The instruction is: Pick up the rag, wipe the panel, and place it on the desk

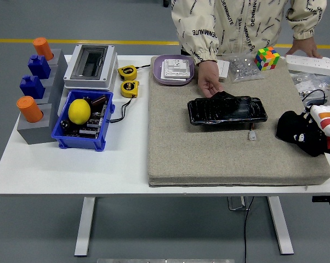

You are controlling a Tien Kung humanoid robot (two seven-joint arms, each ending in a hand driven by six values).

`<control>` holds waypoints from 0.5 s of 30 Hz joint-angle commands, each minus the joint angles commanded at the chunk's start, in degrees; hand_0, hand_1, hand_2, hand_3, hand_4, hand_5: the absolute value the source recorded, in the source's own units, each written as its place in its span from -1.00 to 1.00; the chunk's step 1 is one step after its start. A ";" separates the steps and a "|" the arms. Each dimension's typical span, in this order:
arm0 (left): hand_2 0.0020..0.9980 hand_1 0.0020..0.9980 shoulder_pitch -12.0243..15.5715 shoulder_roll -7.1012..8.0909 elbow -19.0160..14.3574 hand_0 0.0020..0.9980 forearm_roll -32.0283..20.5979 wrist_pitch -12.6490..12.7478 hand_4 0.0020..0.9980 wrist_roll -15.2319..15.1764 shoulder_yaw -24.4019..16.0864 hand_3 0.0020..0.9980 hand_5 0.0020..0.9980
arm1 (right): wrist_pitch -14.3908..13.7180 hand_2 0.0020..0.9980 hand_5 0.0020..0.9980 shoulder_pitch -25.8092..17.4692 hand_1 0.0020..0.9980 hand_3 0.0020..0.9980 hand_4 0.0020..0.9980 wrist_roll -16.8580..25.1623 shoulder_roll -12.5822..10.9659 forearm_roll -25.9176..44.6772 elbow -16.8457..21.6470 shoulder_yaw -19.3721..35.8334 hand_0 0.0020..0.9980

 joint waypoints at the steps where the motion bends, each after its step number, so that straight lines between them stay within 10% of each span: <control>1: 0.37 0.32 -0.01 -0.01 0.00 0.27 0.00 0.00 0.23 0.00 -0.02 0.15 0.02 | -0.05 -0.03 -0.40 -0.01 -0.10 -0.07 0.94 0.00 0.01 0.01 -0.03 0.03 -0.34; 15: 0.37 0.32 -0.11 -0.17 -0.02 0.27 0.14 -0.01 0.23 -0.01 -0.49 0.15 0.02 | -1.00 -0.06 -0.55 -0.13 -0.13 -0.09 0.94 0.12 0.18 0.42 -0.16 0.45 -0.38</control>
